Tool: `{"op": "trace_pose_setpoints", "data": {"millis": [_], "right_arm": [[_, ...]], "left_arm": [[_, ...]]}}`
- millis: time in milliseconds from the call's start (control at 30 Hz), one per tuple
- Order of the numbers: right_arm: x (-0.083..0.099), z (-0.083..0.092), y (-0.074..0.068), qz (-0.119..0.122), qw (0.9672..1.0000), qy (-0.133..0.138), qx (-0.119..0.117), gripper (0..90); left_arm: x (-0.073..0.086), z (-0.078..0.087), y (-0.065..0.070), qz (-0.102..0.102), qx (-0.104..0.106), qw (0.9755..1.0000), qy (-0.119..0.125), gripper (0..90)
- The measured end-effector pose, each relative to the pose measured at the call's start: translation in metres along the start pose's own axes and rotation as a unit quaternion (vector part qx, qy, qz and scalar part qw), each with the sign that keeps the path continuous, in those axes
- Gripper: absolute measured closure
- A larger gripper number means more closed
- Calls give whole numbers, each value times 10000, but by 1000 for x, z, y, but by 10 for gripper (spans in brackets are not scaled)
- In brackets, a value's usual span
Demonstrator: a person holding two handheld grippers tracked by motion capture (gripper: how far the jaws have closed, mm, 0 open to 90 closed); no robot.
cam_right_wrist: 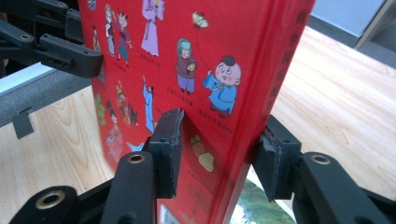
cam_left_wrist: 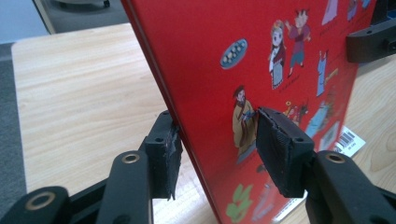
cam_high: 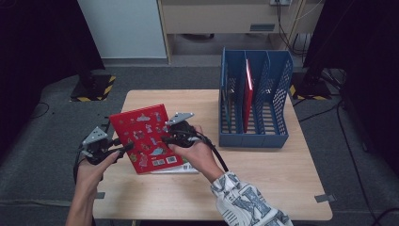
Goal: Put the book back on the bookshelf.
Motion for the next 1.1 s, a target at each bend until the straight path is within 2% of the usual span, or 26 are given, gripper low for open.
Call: {"op": "trace_pose_setpoints", "data": {"millis": [233, 467, 800, 1100], "right_arm": [[-9, 3, 3, 126, 9999, 23, 107, 564], [-13, 6, 15, 139, 9996, 58, 239, 561], [-3, 11, 32, -11, 9994, 86, 332, 559], [0, 12, 39, 5, 9990, 74, 436, 557]], "left_arm": [[-12, -5, -2, -45, -59, 10000, 19, 501], [-24, -20, -1, -81, -54, 10000, 10, 495], [-35, -34, 5, -213, -26, 9998, 13, 487], [-43, -41, 8, -312, -34, 9995, -2, 482]]}}
Point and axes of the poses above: each handheld gripper's, and its own axes: z roughly backward along the jaws, x roughly out of its underside, y roughly to its right, the point moved 3 cm from there along -z, roughly forward along the jaws, and after that the axes turned 5 degrees about -z, right-handed, at the moved point
